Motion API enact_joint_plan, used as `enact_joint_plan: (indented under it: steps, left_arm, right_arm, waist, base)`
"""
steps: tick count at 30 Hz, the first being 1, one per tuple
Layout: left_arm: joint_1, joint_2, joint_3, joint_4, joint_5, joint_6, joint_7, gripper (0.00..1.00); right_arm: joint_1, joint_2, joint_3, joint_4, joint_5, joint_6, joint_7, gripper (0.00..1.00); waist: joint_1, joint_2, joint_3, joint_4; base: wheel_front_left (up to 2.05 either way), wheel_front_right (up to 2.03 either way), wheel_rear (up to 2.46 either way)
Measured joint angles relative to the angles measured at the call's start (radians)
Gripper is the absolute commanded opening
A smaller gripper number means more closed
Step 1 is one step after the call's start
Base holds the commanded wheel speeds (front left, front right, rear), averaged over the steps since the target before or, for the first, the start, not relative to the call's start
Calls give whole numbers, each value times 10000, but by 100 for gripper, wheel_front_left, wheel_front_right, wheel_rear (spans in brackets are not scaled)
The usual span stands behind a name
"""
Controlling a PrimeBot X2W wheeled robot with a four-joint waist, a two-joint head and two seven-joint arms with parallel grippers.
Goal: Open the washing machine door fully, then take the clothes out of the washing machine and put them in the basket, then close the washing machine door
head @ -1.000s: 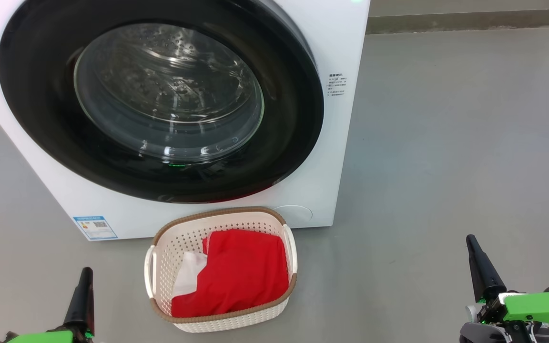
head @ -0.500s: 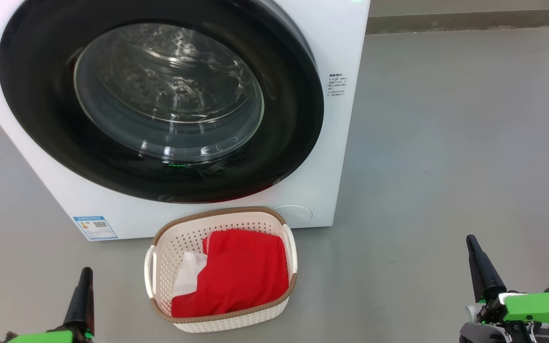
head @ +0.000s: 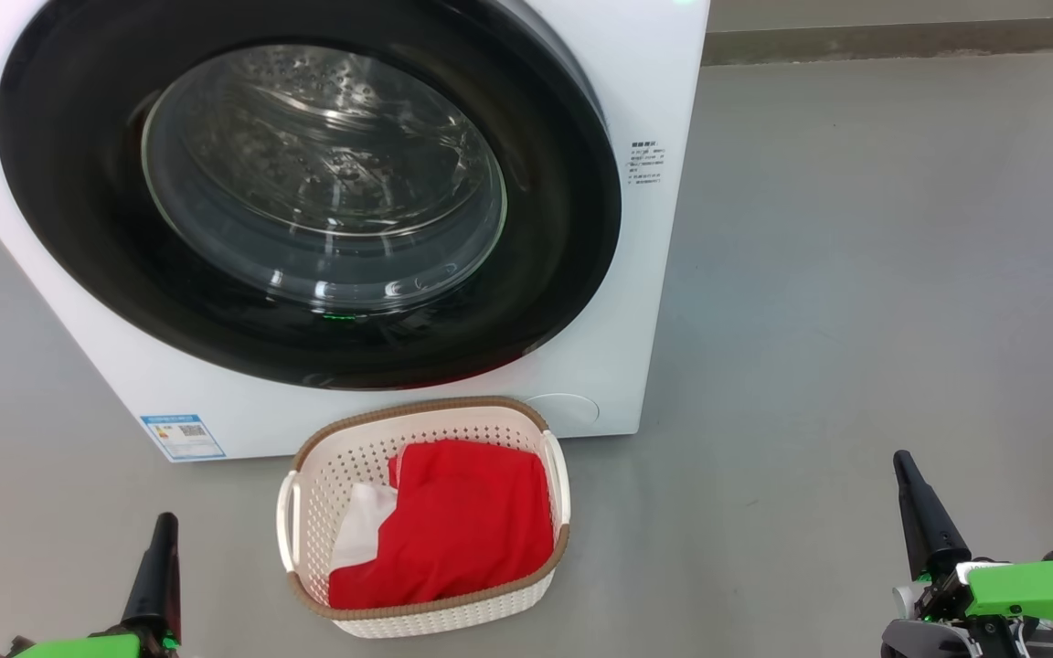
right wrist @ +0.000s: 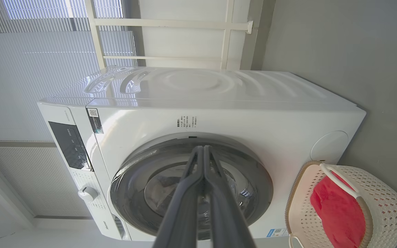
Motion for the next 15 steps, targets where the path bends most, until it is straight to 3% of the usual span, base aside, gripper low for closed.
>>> enact_joint_plan:
  steps: [15]
  left_arm:
    - [0,-2,6,0,0,0,2,0]
  right_arm:
    - [0,17,-61,0,-2,0,2,0]
  waist:
    - [0,0,0,0]
  base:
    - [0,0,0]
